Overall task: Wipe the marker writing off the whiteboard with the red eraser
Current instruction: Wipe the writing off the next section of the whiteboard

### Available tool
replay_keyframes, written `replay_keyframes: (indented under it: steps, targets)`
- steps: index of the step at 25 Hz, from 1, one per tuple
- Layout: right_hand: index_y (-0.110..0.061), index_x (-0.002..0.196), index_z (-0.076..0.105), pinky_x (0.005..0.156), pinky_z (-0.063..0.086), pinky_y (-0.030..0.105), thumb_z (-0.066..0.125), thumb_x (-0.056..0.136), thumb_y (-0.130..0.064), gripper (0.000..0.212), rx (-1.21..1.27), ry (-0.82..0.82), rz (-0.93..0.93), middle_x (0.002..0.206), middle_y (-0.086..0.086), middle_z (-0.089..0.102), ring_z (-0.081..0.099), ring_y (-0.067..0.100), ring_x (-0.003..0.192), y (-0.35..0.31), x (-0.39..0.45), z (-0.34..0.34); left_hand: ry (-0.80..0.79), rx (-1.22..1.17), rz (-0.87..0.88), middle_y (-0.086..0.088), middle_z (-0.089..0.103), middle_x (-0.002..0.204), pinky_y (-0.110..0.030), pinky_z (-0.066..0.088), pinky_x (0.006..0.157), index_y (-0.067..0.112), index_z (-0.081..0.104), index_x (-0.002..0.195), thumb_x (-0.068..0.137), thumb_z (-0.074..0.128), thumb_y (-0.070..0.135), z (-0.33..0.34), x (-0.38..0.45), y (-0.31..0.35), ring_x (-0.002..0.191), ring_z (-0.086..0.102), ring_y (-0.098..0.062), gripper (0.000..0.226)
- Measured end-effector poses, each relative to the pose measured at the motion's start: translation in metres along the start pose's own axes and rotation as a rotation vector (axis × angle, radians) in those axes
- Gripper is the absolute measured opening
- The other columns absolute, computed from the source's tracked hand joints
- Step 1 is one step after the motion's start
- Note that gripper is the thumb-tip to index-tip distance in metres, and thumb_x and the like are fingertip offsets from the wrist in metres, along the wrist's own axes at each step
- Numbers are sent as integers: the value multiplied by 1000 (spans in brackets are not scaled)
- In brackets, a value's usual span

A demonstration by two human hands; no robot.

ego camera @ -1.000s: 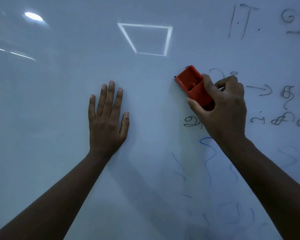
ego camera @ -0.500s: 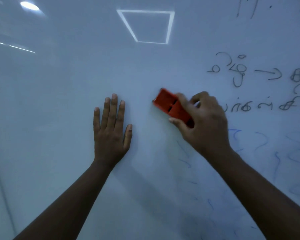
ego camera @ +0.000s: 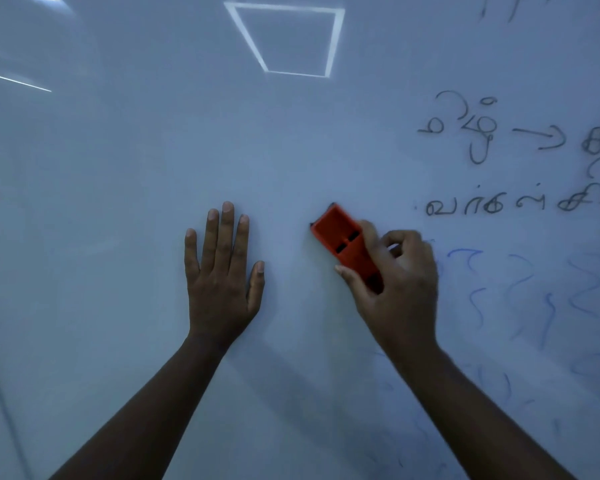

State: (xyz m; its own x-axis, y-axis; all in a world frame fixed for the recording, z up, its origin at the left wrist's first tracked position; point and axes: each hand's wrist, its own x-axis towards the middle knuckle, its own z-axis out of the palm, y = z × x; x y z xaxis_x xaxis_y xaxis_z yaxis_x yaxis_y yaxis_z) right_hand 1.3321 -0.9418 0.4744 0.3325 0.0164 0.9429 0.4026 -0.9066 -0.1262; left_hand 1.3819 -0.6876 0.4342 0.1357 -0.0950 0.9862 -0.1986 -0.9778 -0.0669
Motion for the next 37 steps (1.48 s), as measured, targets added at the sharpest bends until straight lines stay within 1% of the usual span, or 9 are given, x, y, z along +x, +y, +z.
replay_keyframes:
  steps: [7,14,19,22,25,28,33,35,37]
  targets:
    - [-27,143,60,71,44,37,72,87,-55,63,-98,-99,-209,107,3,55,49,22,90,-6,-21,6,-24,14,19,-16,13,176,-57,8,132,7,18,168,108,44,34,2,-13,-3,164,11,-33,71]
    - [-17,129,72,70,42,30,89,76,-46,62,-47,124,222,95,5,59,57,24,82,43,-38,-18,-10,24,27,-15,12,175,-59,10,131,7,21,168,110,43,33,5,-29,-4,164,9,-32,68]
    - [-10,130,71,73,47,32,87,82,-36,57,62,185,335,95,7,55,56,25,84,35,-84,5,-31,9,-10,-16,13,175,-59,8,131,7,20,168,110,43,32,7,-42,0,164,7,-30,67]
    - [-9,127,72,75,48,40,85,80,-38,56,85,132,255,95,9,56,54,29,85,8,-90,23,-33,5,-19,-17,13,174,-59,8,131,6,20,168,111,41,33,8,-50,3,164,7,-31,66]
    - [-14,128,73,72,49,42,86,80,-39,56,52,-14,71,97,8,60,54,28,85,-16,-125,41,-45,6,-24,-15,11,174,-58,6,131,6,19,168,112,39,35,9,-57,4,164,6,-30,66]
    - [-19,127,74,71,51,40,88,77,-46,59,76,-94,41,99,2,63,57,23,87,-19,-143,45,-51,11,-1,-13,9,175,-57,5,131,8,16,168,112,37,37,9,-65,3,164,3,-29,67]
    - [-22,115,74,72,56,41,91,67,-52,59,171,-21,339,99,-1,66,64,23,88,9,-108,15,-54,12,2,-19,18,173,-58,5,131,7,18,168,112,40,36,10,-82,3,165,4,-31,67]
    - [-23,107,70,71,59,43,91,68,-54,54,271,49,522,99,-4,70,68,14,84,34,-106,2,-48,-3,-1,-26,26,170,-57,4,131,6,19,167,111,42,34,9,-87,3,162,14,-39,67]
    - [-20,107,69,72,61,34,91,70,-55,55,321,90,668,99,-6,73,70,6,87,48,-120,-7,-40,-24,-23,-30,31,167,-58,6,130,3,25,166,111,42,32,11,-93,6,158,22,-45,64]
